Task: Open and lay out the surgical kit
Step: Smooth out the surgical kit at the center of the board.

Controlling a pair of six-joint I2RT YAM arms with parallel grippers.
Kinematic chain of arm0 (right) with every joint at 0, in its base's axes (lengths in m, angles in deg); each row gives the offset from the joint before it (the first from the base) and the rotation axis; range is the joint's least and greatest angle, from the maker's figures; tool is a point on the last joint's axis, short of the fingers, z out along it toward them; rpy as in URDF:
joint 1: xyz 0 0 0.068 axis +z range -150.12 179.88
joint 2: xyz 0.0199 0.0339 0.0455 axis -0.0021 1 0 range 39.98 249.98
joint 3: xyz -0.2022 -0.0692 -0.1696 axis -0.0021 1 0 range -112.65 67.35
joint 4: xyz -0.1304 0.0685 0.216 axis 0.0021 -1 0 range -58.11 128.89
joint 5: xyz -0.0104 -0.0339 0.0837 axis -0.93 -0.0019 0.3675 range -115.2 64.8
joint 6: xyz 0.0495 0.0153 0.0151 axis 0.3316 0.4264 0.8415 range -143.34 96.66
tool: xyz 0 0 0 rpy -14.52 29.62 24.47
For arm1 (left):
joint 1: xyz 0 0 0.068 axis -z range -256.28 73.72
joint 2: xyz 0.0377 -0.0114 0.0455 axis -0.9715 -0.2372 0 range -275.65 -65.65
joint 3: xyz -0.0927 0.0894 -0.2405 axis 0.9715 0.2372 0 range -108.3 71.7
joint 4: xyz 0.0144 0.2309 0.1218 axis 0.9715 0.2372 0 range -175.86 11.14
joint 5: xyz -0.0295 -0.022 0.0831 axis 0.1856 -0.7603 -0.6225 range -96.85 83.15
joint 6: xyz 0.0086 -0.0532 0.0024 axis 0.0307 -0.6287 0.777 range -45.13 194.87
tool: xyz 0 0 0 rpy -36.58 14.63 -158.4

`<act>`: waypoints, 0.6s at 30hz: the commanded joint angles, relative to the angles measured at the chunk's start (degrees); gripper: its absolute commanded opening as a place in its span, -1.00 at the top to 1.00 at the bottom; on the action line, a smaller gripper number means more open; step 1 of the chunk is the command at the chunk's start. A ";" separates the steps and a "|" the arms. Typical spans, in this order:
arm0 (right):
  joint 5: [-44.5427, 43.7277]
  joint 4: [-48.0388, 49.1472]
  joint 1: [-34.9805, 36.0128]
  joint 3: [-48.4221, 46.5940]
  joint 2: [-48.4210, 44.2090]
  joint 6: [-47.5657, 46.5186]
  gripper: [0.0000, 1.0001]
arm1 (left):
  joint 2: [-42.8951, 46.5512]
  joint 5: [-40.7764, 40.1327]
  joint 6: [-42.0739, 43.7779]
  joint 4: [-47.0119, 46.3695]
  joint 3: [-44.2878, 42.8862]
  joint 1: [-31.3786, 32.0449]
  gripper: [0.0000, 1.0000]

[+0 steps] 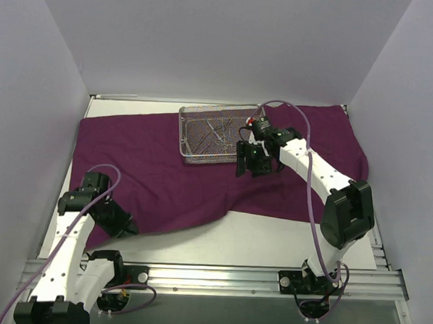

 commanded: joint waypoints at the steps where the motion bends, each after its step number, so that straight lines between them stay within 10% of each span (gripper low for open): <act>1: 2.87 -0.53 0.55 1.60 -3.07 -1.16 -0.12 | 3.83 -0.34 -4.37 5.20 -3.46 0.31 0.48; 7: 2.97 -2.19 0.64 -0.14 -1.85 -2.82 -0.13 | -0.11 0.10 -2.27 4.77 -11.27 0.31 -0.33; 9: 2.35 -3.68 0.64 -1.37 -0.71 -3.17 -0.13 | -4.33 -0.69 -1.48 3.90 -14.70 0.40 -0.33; 18: -5.38 -5.35 -4.53 -1.21 0.00 -1.42 -0.01 | -34.98 -3.32 9.94 -13.25 -35.78 -0.13 0.95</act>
